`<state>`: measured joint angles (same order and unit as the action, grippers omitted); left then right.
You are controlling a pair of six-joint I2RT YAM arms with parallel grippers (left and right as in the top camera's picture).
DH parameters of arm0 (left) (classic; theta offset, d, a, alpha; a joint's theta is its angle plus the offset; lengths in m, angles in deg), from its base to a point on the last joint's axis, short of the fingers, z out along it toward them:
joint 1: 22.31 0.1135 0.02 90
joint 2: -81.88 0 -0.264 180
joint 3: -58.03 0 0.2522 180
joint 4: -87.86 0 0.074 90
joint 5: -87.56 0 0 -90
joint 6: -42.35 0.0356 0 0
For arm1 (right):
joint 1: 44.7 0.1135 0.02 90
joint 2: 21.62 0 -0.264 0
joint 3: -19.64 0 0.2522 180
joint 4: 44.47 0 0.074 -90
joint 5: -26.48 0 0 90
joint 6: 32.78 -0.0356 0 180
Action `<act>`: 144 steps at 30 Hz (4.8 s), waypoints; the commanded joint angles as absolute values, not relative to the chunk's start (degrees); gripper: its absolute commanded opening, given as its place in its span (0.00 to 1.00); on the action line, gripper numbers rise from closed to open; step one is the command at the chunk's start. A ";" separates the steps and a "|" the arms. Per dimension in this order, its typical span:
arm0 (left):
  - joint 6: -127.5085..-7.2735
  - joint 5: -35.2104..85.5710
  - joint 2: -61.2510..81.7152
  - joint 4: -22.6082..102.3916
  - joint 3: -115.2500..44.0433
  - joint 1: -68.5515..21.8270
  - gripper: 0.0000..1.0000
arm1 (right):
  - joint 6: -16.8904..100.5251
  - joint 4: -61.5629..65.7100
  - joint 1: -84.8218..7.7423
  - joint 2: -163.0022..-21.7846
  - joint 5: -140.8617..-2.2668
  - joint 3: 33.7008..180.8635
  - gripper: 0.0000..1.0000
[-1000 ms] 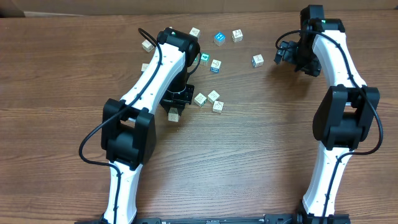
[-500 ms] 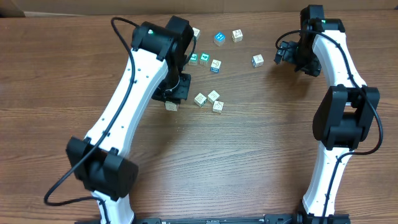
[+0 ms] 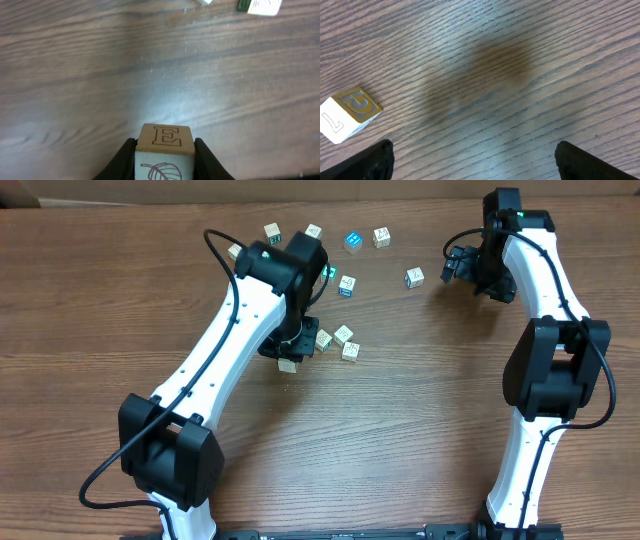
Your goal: Form a circle
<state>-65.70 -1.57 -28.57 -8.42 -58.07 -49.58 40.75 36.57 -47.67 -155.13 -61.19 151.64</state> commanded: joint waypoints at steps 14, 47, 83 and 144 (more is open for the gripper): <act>-68.74 -3.50 -27.66 11.66 -42.05 -57.03 0.05 | 40.48 36.44 -47.73 -153.73 -61.06 152.89 1.00; -68.69 -1.97 -29.82 13.98 -42.01 -57.40 0.04 | 40.48 36.44 -47.73 -153.73 -61.06 152.89 1.00; -68.67 -4.76 -31.26 16.25 -41.99 -57.71 0.04 | 40.48 36.44 -47.73 -153.73 -61.06 152.89 1.00; -66.92 -6.88 -31.26 26.40 -34.51 -57.71 0.04 | 40.48 36.44 -47.73 -153.73 -61.06 152.89 1.00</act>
<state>-67.38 -6.14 -30.76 26.15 -35.04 -57.23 40.70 36.57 -47.67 -155.13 -61.19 151.64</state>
